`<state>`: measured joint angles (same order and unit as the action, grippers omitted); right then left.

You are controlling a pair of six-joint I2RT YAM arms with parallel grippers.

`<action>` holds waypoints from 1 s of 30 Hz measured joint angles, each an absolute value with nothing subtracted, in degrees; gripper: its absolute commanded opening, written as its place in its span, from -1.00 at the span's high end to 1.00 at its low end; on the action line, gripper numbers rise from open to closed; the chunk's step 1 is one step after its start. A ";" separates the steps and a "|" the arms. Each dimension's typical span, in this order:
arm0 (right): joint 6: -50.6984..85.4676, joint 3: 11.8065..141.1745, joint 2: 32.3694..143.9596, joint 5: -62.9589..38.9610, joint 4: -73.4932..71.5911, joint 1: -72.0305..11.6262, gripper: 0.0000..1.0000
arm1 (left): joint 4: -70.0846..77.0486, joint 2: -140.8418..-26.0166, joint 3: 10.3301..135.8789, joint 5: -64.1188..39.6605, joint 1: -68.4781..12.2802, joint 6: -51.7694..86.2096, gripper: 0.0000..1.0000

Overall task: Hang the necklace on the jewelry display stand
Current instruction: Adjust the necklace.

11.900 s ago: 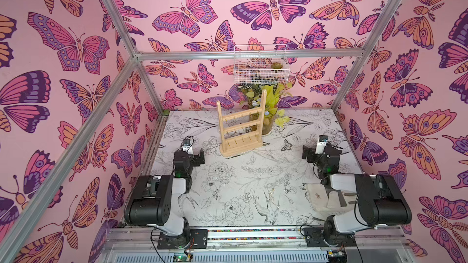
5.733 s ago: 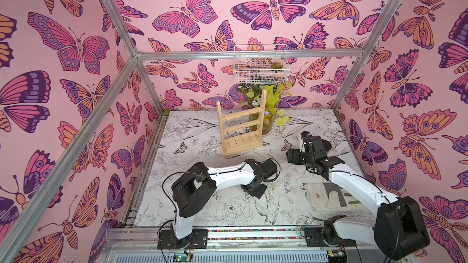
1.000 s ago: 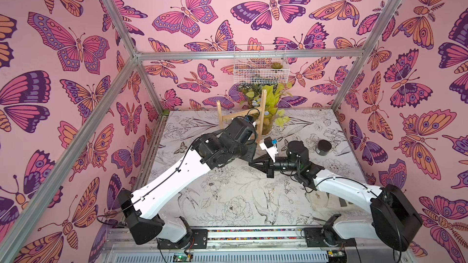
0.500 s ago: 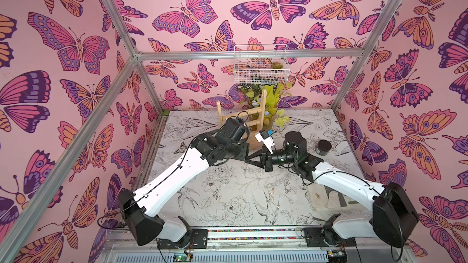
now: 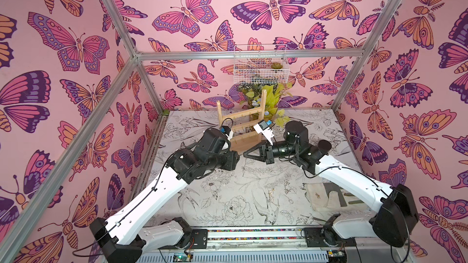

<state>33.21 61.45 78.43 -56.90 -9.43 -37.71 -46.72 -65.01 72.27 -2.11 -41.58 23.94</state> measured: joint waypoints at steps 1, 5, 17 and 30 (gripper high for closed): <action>33.52 62.04 78.52 -57.14 -8.99 -37.54 1.00 | -45.52 -64.27 71.18 -2.63 -41.63 23.77 -0.04; 34.72 64.12 79.55 -58.11 -7.40 -36.77 1.00 | -41.39 -61.60 67.31 -3.79 -41.93 22.85 -0.05; 42.33 65.98 83.15 -61.67 -10.28 -36.73 1.00 | -28.42 -58.63 62.26 -4.67 -43.53 19.51 0.11; 45.23 67.46 83.70 -62.67 -11.75 -36.77 1.00 | -25.06 -58.92 61.39 -1.39 -43.53 17.34 0.38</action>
